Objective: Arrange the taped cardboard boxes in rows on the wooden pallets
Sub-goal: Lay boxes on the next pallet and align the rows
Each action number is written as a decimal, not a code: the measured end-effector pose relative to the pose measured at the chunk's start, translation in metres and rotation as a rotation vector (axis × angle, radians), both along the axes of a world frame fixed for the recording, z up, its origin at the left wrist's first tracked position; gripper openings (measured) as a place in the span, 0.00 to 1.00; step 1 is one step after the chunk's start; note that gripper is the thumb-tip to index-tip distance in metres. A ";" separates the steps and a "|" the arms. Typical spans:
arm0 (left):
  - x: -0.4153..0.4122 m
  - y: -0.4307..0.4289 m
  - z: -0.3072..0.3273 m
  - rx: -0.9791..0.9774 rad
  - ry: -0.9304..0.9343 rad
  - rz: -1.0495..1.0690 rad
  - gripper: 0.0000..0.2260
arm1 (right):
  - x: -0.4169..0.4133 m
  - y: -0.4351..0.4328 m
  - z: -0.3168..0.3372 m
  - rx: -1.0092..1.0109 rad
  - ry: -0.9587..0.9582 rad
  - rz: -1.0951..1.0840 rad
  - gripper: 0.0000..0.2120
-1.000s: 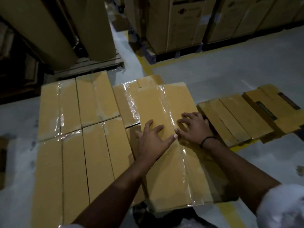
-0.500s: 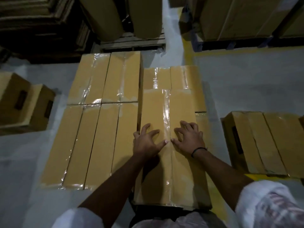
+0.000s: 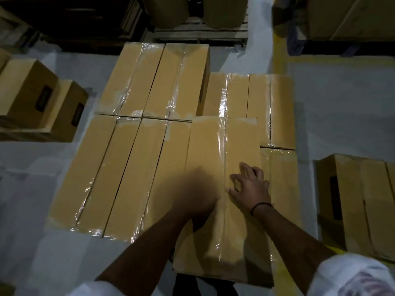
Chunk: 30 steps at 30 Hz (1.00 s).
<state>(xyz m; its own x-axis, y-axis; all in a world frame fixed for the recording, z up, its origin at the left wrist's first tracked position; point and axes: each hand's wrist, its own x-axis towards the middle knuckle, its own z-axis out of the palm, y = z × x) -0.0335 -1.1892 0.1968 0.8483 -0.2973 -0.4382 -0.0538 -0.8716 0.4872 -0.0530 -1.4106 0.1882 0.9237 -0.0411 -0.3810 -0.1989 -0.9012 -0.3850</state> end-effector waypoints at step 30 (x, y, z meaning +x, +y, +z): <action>-0.099 0.079 -0.090 0.391 0.149 -0.294 0.61 | -0.097 0.036 -0.096 0.025 0.245 0.173 0.37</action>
